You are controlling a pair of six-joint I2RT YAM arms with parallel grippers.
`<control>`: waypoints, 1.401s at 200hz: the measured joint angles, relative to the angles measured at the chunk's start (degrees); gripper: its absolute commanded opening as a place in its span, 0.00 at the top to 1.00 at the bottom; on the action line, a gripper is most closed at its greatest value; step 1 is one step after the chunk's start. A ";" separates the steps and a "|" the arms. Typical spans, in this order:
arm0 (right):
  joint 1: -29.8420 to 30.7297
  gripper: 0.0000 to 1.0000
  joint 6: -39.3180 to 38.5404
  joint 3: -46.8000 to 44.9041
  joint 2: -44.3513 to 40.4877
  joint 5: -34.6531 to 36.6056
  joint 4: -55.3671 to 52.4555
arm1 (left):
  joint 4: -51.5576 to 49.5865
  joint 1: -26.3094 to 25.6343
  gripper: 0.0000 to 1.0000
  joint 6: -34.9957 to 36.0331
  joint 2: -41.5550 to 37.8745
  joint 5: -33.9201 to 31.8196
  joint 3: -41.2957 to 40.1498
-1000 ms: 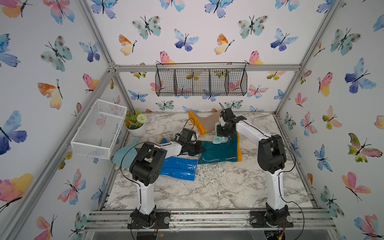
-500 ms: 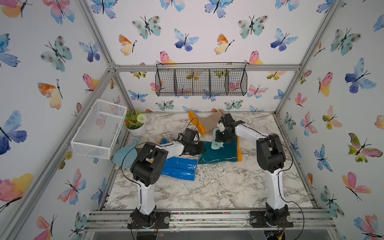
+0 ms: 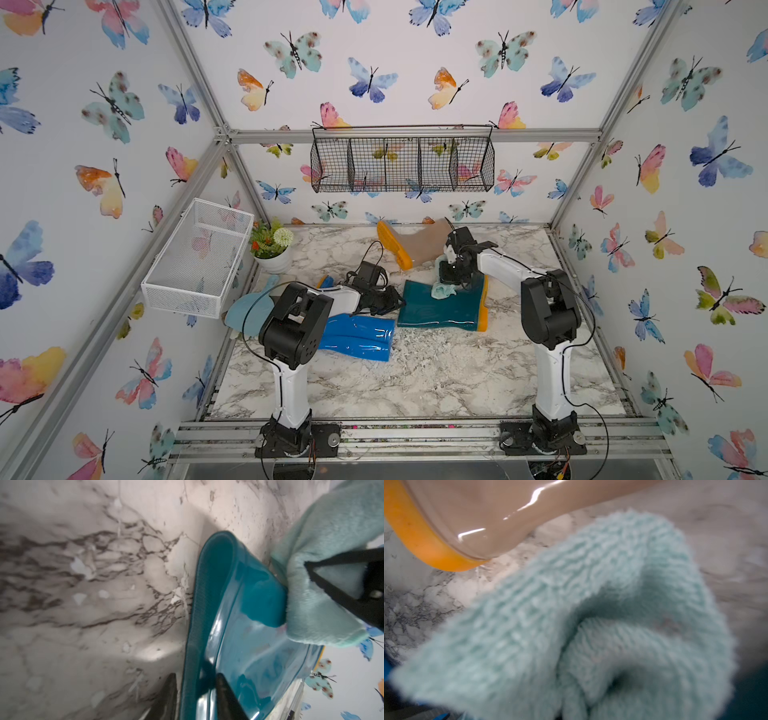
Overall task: Wipe the rubber boots with a cloth
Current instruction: Wipe the dirt off the rubber boot.
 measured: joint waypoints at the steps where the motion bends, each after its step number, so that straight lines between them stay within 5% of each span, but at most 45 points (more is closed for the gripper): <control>1: 0.35 0.98 0.13 0.46 0.39 -0.04 -0.04 | 0.28 0.07 0.78 -0.15 -0.04 0.11 -0.15; 43: 7.89 0.98 0.59 16.48 10.47 -0.37 -1.95 | 5.62 0.28 0.68 -3.10 -0.39 3.06 -3.28; 78: 9.20 0.98 -0.07 18.32 11.52 1.05 -3.10 | 7.96 -1.09 0.67 -4.63 -0.39 3.98 -4.02; 115: 5.73 0.98 -1.01 13.33 9.49 2.62 -3.10 | 8.70 -3.78 0.90 -5.79 0.13 4.35 -3.76; 131: 2.89 0.98 -1.42 10.01 7.37 3.85 -3.52 | 8.96 -4.46 0.91 -5.95 0.13 4.44 -3.76; 169: -2.82 0.98 -2.03 5.38 4.63 6.03 -4.46 | 8.59 -4.61 0.67 -6.34 0.13 4.37 -3.80; 192: -2.60 0.98 -2.03 4.87 4.59 5.84 -4.33 | 9.01 -4.70 0.64 -7.15 0.00 4.44 -3.87; 233: -1.55 0.98 -2.01 3.87 4.44 5.44 -3.34 | 9.01 -5.20 0.87 -8.57 0.00 4.55 -3.89; 280: 0.07 0.98 -1.81 4.98 4.48 3.08 -2.60 | 9.22 -6.95 1.00 -9.64 0.02 5.33 -2.82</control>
